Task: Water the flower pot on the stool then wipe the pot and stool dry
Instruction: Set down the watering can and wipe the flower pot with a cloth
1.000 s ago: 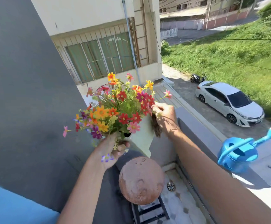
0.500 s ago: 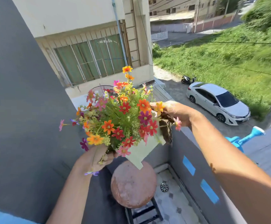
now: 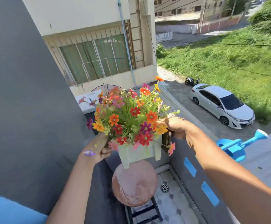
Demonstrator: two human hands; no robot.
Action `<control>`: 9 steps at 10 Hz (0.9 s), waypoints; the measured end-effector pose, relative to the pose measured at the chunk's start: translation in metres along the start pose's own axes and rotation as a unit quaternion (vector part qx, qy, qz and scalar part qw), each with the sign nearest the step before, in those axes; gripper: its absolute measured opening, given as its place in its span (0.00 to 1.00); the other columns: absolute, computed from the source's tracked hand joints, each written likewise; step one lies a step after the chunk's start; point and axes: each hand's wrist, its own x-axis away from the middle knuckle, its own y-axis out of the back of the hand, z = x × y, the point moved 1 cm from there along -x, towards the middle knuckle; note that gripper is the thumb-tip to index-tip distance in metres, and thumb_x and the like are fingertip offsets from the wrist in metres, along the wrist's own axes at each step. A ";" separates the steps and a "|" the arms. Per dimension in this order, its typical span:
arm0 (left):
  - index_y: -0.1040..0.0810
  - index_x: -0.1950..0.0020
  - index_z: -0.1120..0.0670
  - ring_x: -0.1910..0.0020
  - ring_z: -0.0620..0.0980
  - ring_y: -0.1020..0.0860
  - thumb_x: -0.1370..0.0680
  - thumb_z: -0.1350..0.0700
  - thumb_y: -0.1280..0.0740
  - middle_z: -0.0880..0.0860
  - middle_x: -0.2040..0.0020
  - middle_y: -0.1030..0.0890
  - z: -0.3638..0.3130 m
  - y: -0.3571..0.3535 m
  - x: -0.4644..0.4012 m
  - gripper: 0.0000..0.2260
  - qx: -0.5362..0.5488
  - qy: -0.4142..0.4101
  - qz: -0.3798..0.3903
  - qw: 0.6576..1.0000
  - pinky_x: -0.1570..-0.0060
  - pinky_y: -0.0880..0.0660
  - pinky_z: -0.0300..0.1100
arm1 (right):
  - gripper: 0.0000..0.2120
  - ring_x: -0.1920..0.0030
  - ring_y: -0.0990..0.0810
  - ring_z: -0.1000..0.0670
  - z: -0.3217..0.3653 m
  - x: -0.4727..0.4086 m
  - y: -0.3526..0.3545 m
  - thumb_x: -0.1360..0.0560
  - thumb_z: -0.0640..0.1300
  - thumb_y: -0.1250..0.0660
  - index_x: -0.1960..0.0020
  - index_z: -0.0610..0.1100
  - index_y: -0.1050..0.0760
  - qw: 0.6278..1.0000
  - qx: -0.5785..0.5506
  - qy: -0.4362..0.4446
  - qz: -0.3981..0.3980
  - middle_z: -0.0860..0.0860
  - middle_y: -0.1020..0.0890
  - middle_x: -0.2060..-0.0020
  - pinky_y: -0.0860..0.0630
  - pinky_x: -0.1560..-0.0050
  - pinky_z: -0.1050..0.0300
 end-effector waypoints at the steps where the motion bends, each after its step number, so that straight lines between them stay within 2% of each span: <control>1: 0.23 0.73 0.50 0.84 0.43 0.42 0.22 0.43 0.40 0.50 0.79 0.31 -0.009 -0.010 0.007 0.22 -0.047 0.015 -0.075 0.996 0.75 0.51 0.32 | 0.07 0.74 0.26 0.57 -0.019 0.015 -0.015 0.28 0.43 0.37 0.63 0.48 0.33 0.994 -0.073 0.040 -0.068 0.54 0.25 0.73 0.30 0.68 0.61; 2: 0.21 0.61 0.54 0.81 0.50 0.38 0.25 0.40 0.39 0.51 0.78 0.30 0.006 -0.006 0.004 0.19 -0.053 -0.020 -0.215 0.975 0.76 0.43 0.36 | 0.06 0.69 0.33 0.53 -0.025 0.006 -0.024 0.31 0.45 0.39 0.64 0.48 0.36 0.987 -0.037 0.056 -0.143 0.51 0.32 0.67 0.35 0.71 0.64; 3: 0.28 0.71 0.56 0.70 0.57 0.29 0.31 0.41 0.40 0.54 0.76 0.27 0.031 -0.027 0.009 0.20 -0.156 -0.080 -0.272 0.946 0.66 0.31 0.50 | 0.15 0.57 0.28 0.48 -0.027 -0.001 -0.040 0.20 0.35 0.41 0.63 0.47 0.35 0.984 -0.101 0.030 -0.143 0.48 0.29 0.61 0.29 0.62 0.59; 4: 0.23 0.64 0.58 0.60 0.57 0.19 0.31 0.34 0.45 0.59 0.65 0.18 0.046 -0.057 0.015 0.27 -0.203 -0.073 -0.182 0.959 0.57 0.25 0.50 | 0.10 0.61 0.28 0.46 -0.021 -0.002 -0.060 0.23 0.36 0.36 0.60 0.46 0.33 0.976 -0.143 -0.011 -0.162 0.47 0.28 0.61 0.29 0.68 0.60; 5: 0.22 0.46 0.62 0.49 0.60 0.20 0.39 0.22 0.42 0.65 0.50 0.18 0.045 -0.070 0.005 0.45 -0.126 -0.030 -0.196 0.972 0.47 0.24 0.53 | 0.16 0.60 0.25 0.46 -0.020 -0.004 -0.082 0.41 0.52 0.29 0.58 0.44 0.27 0.967 -0.166 -0.014 -0.193 0.45 0.22 0.59 0.24 0.58 0.50; 6: 0.20 0.67 0.57 0.61 0.52 0.16 0.39 0.27 0.32 0.57 0.65 0.17 0.025 -0.077 0.009 0.31 0.018 -0.039 -0.205 0.978 0.56 0.22 0.40 | 0.11 0.58 0.21 0.44 -0.024 0.003 -0.098 0.37 0.53 0.30 0.70 0.45 0.23 0.975 -0.094 0.012 -0.199 0.49 0.20 0.69 0.25 0.51 0.45; 7: 0.20 0.60 0.58 0.58 0.58 0.18 0.27 0.44 0.35 0.65 0.59 0.17 0.021 -0.069 0.014 0.16 -0.084 -0.033 -0.205 0.974 0.57 0.21 0.48 | 0.11 0.66 0.23 0.49 -0.028 0.009 -0.103 0.39 0.51 0.29 0.69 0.44 0.25 0.955 -0.047 0.137 -0.260 0.48 0.21 0.71 0.25 0.59 0.48; 8: 0.22 0.44 0.61 0.57 0.63 0.19 0.29 0.46 0.36 0.69 0.51 0.20 0.022 -0.053 0.015 0.22 -0.114 0.013 -0.181 0.977 0.69 0.26 0.44 | 0.16 0.67 0.25 0.52 -0.032 0.012 -0.108 0.34 0.55 0.29 0.65 0.42 0.24 0.947 -0.010 0.192 -0.259 0.46 0.19 0.70 0.26 0.61 0.48; 9: 0.25 0.58 0.57 0.80 0.48 0.35 0.26 0.51 0.37 0.58 0.70 0.28 0.013 -0.044 0.015 0.09 -0.074 0.035 -0.144 0.986 0.79 0.42 0.32 | 0.07 0.68 0.30 0.54 -0.028 0.016 -0.110 0.31 0.46 0.35 0.65 0.44 0.28 0.957 -0.078 0.201 -0.196 0.51 0.24 0.70 0.31 0.63 0.50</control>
